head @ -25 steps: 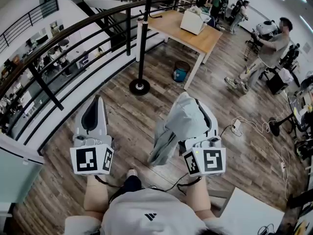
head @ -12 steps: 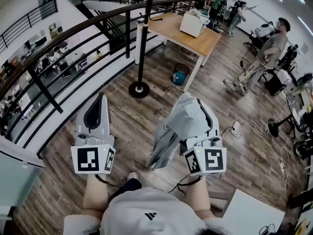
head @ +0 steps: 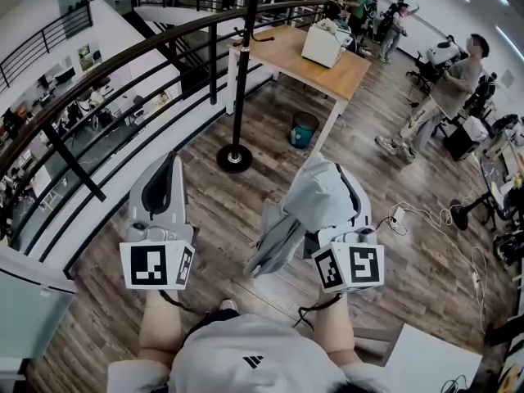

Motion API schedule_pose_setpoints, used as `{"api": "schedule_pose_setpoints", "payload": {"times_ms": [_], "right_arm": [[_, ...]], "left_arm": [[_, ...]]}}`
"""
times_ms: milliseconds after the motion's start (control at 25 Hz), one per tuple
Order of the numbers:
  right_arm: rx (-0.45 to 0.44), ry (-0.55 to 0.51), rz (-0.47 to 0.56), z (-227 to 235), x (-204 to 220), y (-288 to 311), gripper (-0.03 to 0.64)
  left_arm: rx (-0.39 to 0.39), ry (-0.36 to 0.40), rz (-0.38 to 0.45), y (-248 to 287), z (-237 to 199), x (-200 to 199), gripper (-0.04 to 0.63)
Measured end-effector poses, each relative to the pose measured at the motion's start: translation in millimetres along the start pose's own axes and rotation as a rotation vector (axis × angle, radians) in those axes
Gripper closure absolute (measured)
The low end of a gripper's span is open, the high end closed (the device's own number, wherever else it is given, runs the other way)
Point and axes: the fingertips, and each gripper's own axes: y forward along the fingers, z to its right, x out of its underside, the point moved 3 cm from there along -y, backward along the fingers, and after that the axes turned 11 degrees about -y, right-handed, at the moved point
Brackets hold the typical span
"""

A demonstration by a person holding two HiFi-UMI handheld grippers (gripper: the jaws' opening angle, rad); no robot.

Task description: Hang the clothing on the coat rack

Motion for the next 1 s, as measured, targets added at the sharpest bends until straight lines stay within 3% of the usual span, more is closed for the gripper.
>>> {"api": "schedule_pose_setpoints", "payload": {"times_ms": [440,760,1000], "right_arm": [[0.051,-0.003,-0.007,-3.5,11.0,31.8,0.614],[0.043,0.006,-0.011,-1.5,27.1,60.9,0.614],[0.018,0.021,0.001,11.8,31.7,113.2,0.614]], "left_arm": [[0.043,-0.002,0.013,28.6,-25.9,9.9,0.588],[0.027,-0.006,0.007,48.1,-43.5,28.1,0.588],[0.000,0.005,0.006,94.1,-60.3,30.2,0.588]]}}
